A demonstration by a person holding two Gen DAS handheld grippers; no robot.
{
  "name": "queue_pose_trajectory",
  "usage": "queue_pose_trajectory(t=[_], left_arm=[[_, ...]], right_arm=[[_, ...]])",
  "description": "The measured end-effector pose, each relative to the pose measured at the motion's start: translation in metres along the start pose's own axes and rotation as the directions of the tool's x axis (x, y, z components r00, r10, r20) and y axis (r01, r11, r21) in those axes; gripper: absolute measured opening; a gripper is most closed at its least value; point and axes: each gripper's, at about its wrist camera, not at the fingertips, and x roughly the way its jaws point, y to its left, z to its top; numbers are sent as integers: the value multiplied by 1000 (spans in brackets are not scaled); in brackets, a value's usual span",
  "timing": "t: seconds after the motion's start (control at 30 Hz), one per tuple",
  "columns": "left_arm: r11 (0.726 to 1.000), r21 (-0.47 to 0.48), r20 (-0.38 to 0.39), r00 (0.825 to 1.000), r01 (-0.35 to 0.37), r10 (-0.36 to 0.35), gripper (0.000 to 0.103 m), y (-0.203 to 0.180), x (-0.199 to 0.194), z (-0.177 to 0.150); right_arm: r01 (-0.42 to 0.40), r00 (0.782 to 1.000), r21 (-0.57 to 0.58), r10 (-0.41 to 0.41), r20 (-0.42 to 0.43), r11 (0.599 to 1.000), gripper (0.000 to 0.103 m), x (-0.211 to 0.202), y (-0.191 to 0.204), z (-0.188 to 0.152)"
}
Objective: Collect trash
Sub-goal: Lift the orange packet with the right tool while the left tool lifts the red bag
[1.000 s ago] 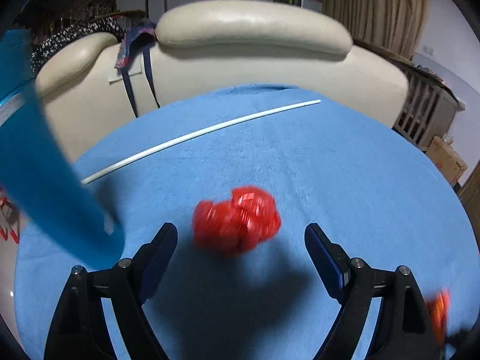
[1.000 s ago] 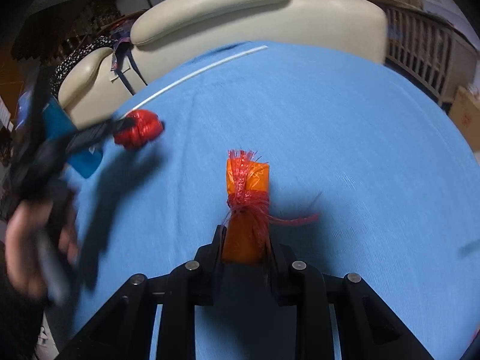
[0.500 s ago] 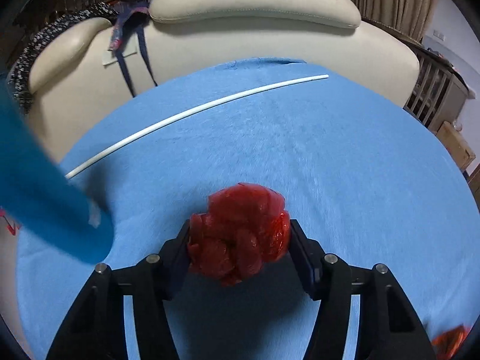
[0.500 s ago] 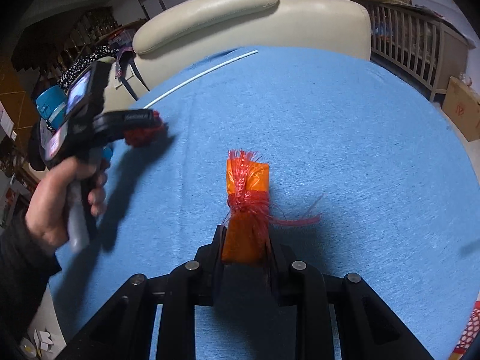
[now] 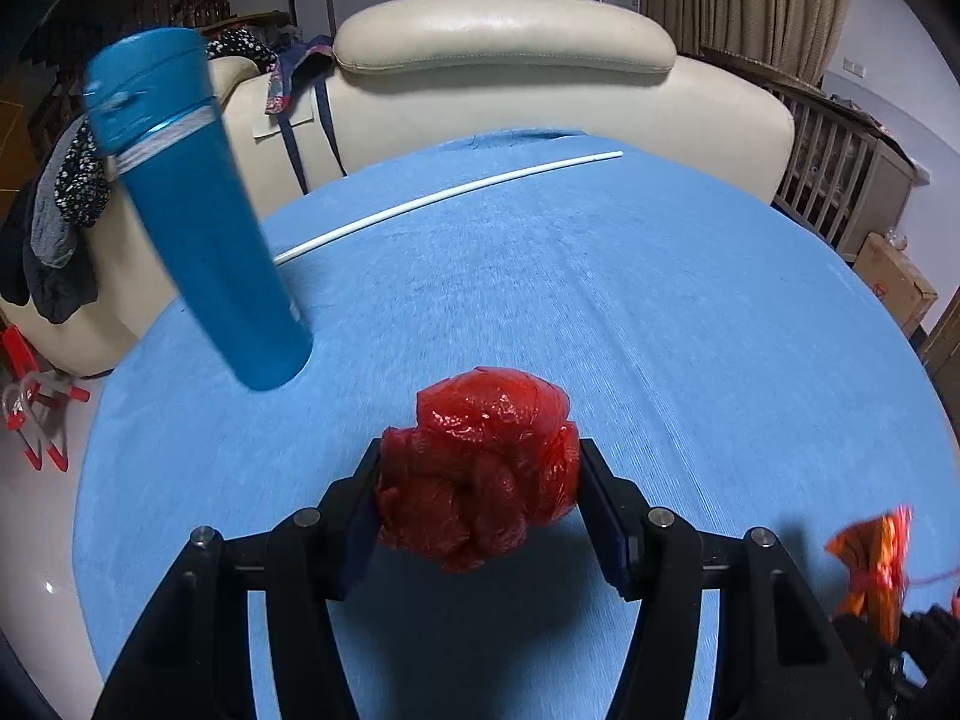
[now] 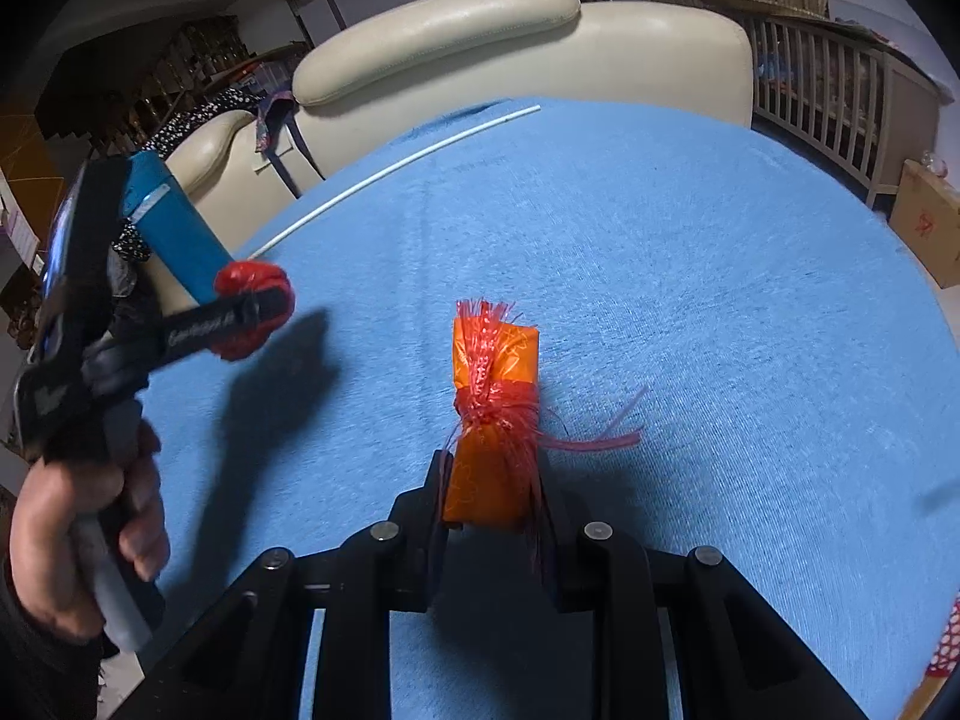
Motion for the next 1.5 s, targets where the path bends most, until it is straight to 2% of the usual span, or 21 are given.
queue_pose_trajectory(t=[0.23, 0.9, 1.5], left_arm=[[1000, -11, 10, 1000, 9, -9, 62, 3, -35, -33], [999, -7, 24, 999, 37, -36, 62, 1, -90, -94], [999, 12, 38, 998, 43, -43, 62, -6, -108, -110]], right_arm=[[-6, 1000, 11, 6, 21, 1000, 26, -18, 7, -15], [-57, 996, -4, 57, 75, 998, 26, -48, 33, -35], [-83, 990, -12, 84, 117, 996, 26, -76, 34, -49]])
